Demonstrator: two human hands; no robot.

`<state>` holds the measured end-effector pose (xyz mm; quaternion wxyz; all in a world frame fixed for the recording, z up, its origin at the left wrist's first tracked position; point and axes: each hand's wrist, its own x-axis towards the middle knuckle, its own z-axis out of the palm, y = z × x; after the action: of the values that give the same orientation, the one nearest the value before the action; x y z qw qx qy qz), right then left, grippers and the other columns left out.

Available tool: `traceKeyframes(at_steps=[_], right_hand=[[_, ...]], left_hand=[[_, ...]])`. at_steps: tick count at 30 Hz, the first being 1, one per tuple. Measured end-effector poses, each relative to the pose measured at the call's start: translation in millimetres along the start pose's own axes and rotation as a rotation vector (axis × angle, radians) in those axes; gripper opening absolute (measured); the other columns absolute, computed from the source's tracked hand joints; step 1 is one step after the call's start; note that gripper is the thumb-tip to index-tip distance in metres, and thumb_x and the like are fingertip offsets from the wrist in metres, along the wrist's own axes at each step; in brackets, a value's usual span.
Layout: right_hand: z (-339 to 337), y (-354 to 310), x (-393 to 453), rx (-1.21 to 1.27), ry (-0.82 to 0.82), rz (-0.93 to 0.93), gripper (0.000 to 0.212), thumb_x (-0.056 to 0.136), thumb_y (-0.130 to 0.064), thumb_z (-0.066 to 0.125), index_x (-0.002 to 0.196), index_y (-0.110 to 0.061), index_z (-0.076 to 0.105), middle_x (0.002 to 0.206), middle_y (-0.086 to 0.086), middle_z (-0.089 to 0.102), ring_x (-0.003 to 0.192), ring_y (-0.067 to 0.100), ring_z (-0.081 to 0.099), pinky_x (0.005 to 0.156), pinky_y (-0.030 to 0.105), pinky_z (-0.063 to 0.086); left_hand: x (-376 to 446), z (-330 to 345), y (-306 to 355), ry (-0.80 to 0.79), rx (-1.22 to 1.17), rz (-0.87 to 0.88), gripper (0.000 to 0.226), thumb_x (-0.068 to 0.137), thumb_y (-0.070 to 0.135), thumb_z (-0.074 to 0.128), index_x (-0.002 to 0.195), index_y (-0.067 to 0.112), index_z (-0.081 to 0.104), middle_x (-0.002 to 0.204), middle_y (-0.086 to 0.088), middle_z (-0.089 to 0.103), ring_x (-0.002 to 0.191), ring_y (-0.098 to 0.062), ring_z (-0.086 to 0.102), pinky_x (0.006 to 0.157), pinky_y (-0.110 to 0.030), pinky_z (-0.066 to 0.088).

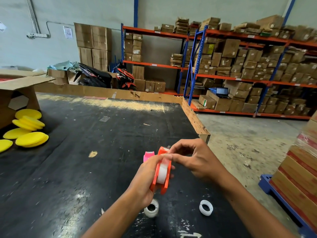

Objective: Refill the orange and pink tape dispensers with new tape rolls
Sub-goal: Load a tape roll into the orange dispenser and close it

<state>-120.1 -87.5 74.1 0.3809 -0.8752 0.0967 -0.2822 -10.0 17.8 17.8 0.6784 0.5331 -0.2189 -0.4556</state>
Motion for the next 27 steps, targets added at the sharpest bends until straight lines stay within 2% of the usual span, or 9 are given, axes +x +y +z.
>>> traceKeyframes(at_steps=[3, 10, 14, 17, 20, 22, 24, 27], right_hand=[[-5.0, 0.1, 3.9, -0.039, -0.008, 0.016, 0.012, 0.082, -0.017, 0.071, 0.085, -0.006, 0.074, 0.081, 0.01, 0.074, 0.075, 0.02, 0.069, 0.069, 0.034, 0.057], [-8.2, 7.6, 8.2, -0.101, 0.055, 0.053, 0.01, 0.082, -0.019, 0.072, 0.083, -0.01, 0.074, 0.079, 0.005, 0.073, 0.074, 0.018, 0.068, 0.067, 0.031, 0.056], [-12.0, 9.5, 10.1, -0.076, 0.068, 0.152, 0.012, 0.084, -0.022, 0.07, 0.082, -0.01, 0.074, 0.072, 0.0, 0.069, 0.063, 0.003, 0.06, 0.057, 0.016, 0.048], [-13.1, 10.6, 12.1, -0.029, 0.049, 0.208, 0.014, 0.084, -0.021, 0.069, 0.083, -0.008, 0.074, 0.07, -0.001, 0.068, 0.06, -0.002, 0.058, 0.056, 0.011, 0.046], [-12.7, 14.2, 14.5, 0.033, 0.056, 0.299, 0.016, 0.084, -0.021, 0.069, 0.083, -0.006, 0.074, 0.07, 0.001, 0.068, 0.059, 0.0, 0.058, 0.053, 0.011, 0.045], [-13.6, 17.6, 15.5, 0.083, -0.01, 0.395, 0.015, 0.084, -0.023, 0.07, 0.082, -0.008, 0.074, 0.071, 0.002, 0.069, 0.061, 0.003, 0.057, 0.054, 0.015, 0.046], [-12.4, 21.7, 15.8, 0.194, -0.091, 0.478, 0.013, 0.084, -0.02, 0.069, 0.085, -0.008, 0.073, 0.077, 0.008, 0.067, 0.062, 0.007, 0.057, 0.056, 0.017, 0.047], [-8.9, 28.2, 14.6, 0.357, -0.076, 0.531, 0.011, 0.087, -0.015, 0.065, 0.092, -0.006, 0.07, 0.078, 0.009, 0.064, 0.063, 0.01, 0.056, 0.057, 0.018, 0.047]], left_hand=[[-1.9, 0.8, -1.5, 0.007, 0.005, 0.008, 0.032, 0.088, 0.037, 0.057, 0.103, 0.012, 0.069, 0.086, -0.012, 0.075, 0.063, -0.018, 0.067, 0.057, -0.031, 0.049], [-8.1, 6.1, -0.4, -0.026, -0.016, -0.011, 0.04, 0.089, 0.044, 0.055, 0.098, 0.008, 0.07, 0.083, -0.015, 0.073, 0.06, -0.021, 0.064, 0.059, -0.034, 0.046], [-10.5, 7.4, -1.2, -0.035, 0.004, -0.019, 0.041, 0.088, 0.047, 0.056, 0.099, 0.01, 0.069, 0.084, -0.015, 0.074, 0.061, -0.02, 0.065, 0.06, -0.034, 0.048], [-9.6, 6.3, -2.6, -0.033, 0.036, -0.029, 0.045, 0.086, 0.052, 0.057, 0.1, 0.012, 0.07, 0.087, -0.014, 0.076, 0.065, -0.02, 0.066, 0.062, -0.033, 0.05], [-8.0, 4.8, -4.2, -0.044, 0.051, -0.028, 0.049, 0.082, 0.055, 0.057, 0.104, 0.013, 0.069, 0.088, -0.014, 0.077, 0.067, -0.021, 0.065, 0.064, -0.034, 0.051], [-7.6, 5.2, -4.8, -0.052, 0.049, -0.022, 0.05, 0.08, 0.057, 0.058, 0.103, 0.014, 0.07, 0.088, -0.014, 0.077, 0.065, -0.02, 0.065, 0.063, -0.034, 0.051], [-6.5, 6.4, -5.6, -0.058, 0.03, -0.026, 0.051, 0.081, 0.057, 0.058, 0.102, 0.012, 0.071, 0.086, -0.014, 0.076, 0.062, -0.02, 0.065, 0.059, -0.032, 0.051], [-3.7, 7.5, -6.3, -0.067, -0.041, -0.05, 0.059, 0.072, 0.057, 0.063, 0.103, 0.008, 0.072, 0.085, -0.016, 0.074, 0.06, -0.02, 0.065, 0.056, -0.032, 0.051]])
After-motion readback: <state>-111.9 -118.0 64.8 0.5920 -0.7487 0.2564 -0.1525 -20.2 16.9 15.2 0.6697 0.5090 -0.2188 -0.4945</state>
